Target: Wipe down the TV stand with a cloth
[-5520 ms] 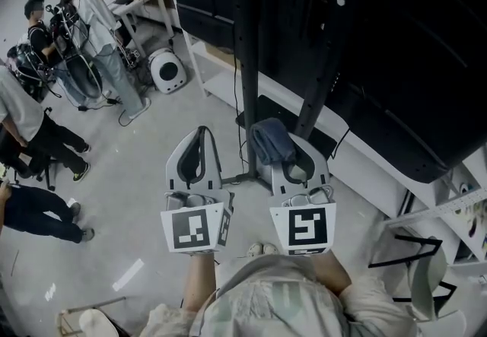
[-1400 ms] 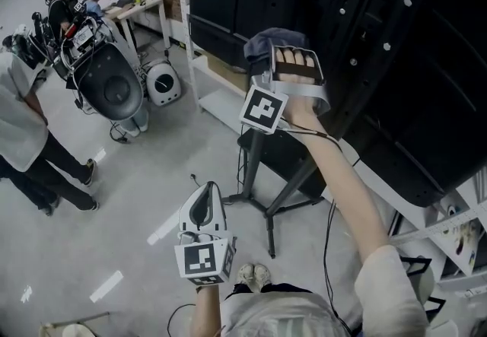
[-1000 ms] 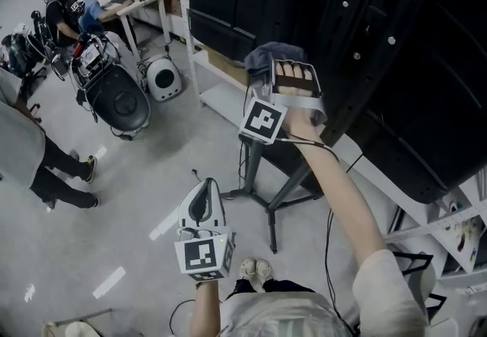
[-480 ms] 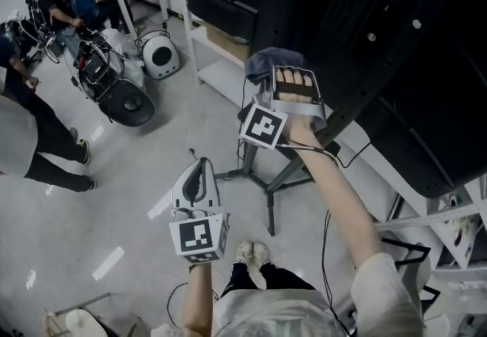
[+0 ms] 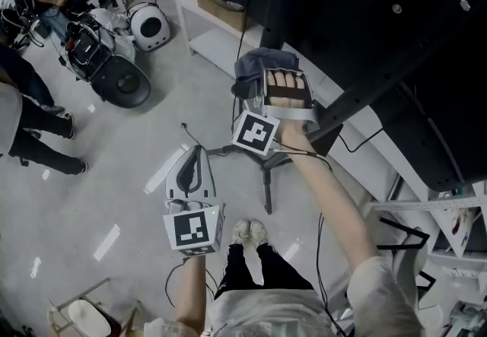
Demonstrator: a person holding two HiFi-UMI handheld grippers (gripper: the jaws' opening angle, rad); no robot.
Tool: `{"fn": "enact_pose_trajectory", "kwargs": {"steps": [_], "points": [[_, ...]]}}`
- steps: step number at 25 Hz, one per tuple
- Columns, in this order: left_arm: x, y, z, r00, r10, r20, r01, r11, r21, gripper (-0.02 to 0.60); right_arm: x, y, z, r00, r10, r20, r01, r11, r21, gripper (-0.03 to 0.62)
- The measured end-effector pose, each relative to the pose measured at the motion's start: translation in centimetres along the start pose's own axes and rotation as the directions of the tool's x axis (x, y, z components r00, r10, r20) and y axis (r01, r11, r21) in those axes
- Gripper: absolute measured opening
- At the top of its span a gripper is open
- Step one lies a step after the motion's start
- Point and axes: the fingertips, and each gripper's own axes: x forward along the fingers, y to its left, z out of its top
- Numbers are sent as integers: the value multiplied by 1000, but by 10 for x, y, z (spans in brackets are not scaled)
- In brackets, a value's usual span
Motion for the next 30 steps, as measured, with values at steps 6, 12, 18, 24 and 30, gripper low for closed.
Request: {"fn": "enact_pose_trajectory", "kwargs": {"steps": [6, 12, 18, 24, 30], "points": [[3, -4, -24, 1000, 3, -23, -3, 1000, 5, 14, -5, 63, -8, 996, 94, 4, -94, 996, -9, 57], [17, 0, -39, 999, -1, -35, 1, 1000, -12, 14, -2, 112, -15, 987, 161, -4, -161, 987, 1, 57], [36, -3, -61, 997, -5, -72, 4, 1000, -3, 14, 7, 155, -27, 974, 227, -12, -227, 974, 14, 57], [47, -2, -83, 995, 10, -102, -11, 1000, -10, 14, 16, 210, -31, 955, 296, -13, -296, 955, 21, 57], [46, 8, -111, 989, 15, -146, -11, 1000, 29, 14, 20, 249, -29, 940, 340, -18, -338, 939, 57, 57]]}}
